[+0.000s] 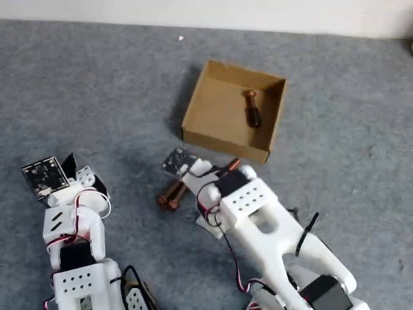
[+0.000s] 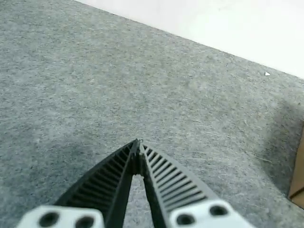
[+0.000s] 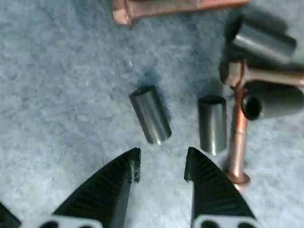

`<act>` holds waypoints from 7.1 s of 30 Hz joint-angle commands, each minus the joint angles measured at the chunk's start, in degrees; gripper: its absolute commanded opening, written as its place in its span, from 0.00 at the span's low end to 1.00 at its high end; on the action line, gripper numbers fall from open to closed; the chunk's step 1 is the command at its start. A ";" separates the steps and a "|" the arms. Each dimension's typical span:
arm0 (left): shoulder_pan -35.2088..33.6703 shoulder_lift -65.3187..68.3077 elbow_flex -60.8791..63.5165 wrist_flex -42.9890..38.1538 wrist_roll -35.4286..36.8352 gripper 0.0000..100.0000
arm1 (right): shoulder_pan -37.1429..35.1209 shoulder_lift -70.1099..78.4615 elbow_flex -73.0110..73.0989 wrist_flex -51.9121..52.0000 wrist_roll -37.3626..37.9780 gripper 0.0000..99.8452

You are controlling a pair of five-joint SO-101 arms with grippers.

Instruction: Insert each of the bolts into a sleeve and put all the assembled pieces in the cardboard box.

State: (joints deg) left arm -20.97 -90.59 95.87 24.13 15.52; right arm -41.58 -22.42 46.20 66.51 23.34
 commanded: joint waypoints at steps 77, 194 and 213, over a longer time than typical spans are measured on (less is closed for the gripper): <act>32.31 9.89 -33.27 36.31 -19.43 0.11 | 35.47 -47.34 23.52 -15.52 -25.32 0.00; 34.07 88.04 -77.32 55.91 54.59 0.76 | 35.47 -47.69 25.54 -16.75 -24.79 0.00; 25.10 87.78 -82.95 68.22 10.55 0.76 | 35.47 -47.69 25.54 -16.75 -24.79 0.00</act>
State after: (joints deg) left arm 7.96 0.04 18.95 86.73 38.73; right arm -6.95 -69.01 72.04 51.30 -1.45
